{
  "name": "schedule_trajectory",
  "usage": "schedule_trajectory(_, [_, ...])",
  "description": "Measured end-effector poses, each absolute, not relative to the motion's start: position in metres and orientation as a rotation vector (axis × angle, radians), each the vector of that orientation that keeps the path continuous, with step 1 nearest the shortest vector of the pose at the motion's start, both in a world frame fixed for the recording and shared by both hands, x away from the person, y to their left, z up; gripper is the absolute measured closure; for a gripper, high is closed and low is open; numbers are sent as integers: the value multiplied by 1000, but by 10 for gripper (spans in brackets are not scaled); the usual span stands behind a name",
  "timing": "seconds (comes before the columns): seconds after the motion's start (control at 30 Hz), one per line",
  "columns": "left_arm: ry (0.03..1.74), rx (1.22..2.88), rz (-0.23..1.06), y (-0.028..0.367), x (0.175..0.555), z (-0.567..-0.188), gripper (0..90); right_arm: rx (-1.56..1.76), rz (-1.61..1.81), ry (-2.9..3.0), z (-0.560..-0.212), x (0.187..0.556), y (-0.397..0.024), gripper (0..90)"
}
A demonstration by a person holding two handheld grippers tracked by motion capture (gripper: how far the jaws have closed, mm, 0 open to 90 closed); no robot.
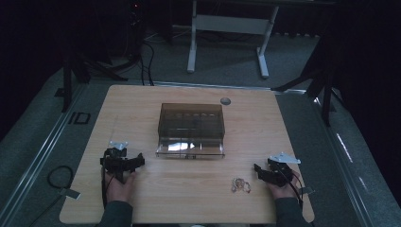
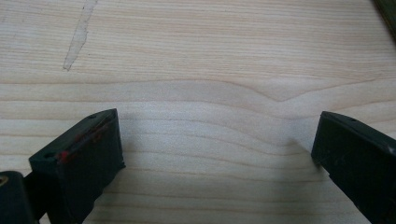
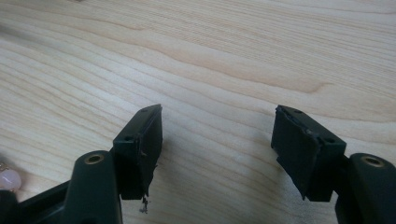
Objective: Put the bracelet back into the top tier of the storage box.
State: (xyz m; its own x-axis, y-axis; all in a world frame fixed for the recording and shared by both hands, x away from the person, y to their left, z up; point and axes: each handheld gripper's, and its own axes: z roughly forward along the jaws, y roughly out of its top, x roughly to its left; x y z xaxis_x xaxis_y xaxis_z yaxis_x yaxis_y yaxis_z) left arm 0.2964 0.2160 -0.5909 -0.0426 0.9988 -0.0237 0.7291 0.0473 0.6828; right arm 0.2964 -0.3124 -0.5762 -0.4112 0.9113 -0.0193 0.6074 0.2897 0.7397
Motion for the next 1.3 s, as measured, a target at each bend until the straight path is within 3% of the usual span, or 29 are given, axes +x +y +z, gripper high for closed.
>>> schedule_trajectory(0.27, [1820, 1739, 694, 216, 296, -591, 18, 1379, 910, 2107, -576, 296, -312, 303])
schedule_trajectory(0.9, [1821, 1739, 693, 216, 296, -591, 18, 1365, 883, 2178, -572, 300, -313, 321])
schedule_trajectory(1.3, [1822, 1737, 693, 216, 296, -591, 18, 1320, 804, 2326, -562, 304, -311, 411])
